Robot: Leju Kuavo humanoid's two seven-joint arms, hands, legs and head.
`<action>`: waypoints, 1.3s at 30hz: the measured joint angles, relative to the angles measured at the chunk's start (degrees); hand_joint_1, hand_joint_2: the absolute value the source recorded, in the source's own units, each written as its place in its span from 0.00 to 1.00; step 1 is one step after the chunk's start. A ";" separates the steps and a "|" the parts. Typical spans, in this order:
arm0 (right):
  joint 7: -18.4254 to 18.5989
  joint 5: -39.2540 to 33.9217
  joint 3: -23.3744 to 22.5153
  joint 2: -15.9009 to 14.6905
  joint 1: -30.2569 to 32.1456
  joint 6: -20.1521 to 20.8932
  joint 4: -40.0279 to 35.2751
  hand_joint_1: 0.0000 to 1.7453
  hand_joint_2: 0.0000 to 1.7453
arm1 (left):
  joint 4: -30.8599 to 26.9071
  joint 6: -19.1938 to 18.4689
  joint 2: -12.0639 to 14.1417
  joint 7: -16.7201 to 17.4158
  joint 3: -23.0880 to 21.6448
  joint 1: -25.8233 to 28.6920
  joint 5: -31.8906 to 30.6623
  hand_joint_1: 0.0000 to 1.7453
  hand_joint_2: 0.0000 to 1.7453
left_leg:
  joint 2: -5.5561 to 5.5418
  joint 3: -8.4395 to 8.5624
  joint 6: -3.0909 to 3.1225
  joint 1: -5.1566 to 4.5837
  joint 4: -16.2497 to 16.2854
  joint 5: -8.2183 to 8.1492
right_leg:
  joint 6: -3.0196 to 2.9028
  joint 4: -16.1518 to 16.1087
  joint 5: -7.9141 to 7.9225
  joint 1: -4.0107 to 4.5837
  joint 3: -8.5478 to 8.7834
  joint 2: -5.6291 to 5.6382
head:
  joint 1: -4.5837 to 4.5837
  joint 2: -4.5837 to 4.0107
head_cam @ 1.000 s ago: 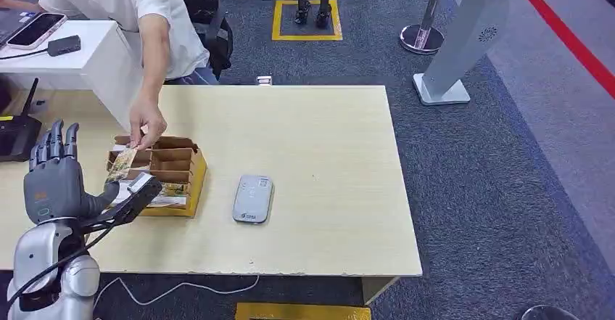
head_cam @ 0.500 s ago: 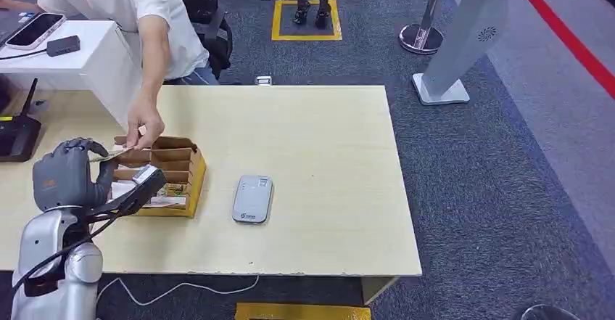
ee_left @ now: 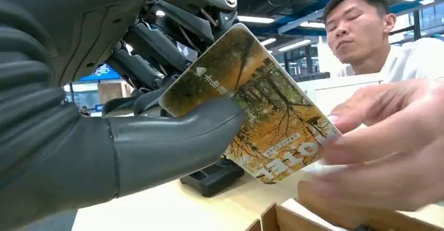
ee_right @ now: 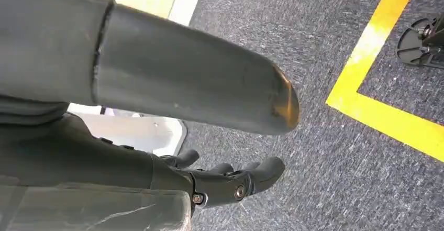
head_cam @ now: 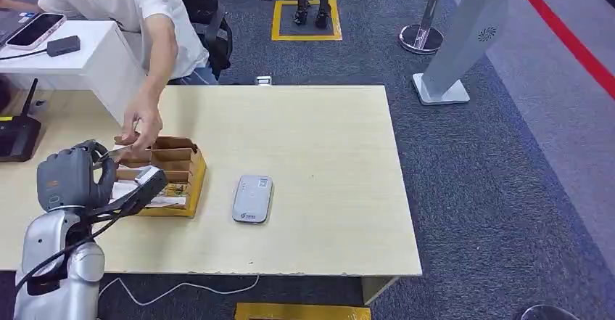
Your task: Pass the card to the sensor for recognition and then transmit it.
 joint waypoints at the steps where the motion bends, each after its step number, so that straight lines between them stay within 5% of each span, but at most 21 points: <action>1: 0.00 0.00 0.00 0.00 0.00 0.00 0.02 0.00 0.00 | 0.00 0.00 -0.02 0.00 0.00 0.00 0.02 1.00 1.00 | 0.00 0.00 0.00 0.00 0.00 0.00 | 0.00 0.00 0.00 0.00 0.01 0.00 | 0.00 0.00; 28: 0.00 0.00 0.00 -0.02 -0.01 0.00 0.09 0.00 0.00 | -0.02 0.61 -0.81 -0.18 -1.44 1.53 0.81 1.00 1.00 | 0.00 0.00 0.00 0.00 0.00 0.00 | 0.00 0.00 0.00 0.00 0.01 -0.01 | 0.00 0.00; 39: 0.15 0.00 1.24 0.00 0.09 0.00 0.11 0.00 0.00 | 0.48 6.14 -4.59 -1.22 -7.91 2.58 -0.11 1.00 1.00 | -0.01 0.00 0.01 -0.09 0.02 0.00 | 0.02 -0.01 0.00 -0.06 0.01 -0.01 | 0.00 0.00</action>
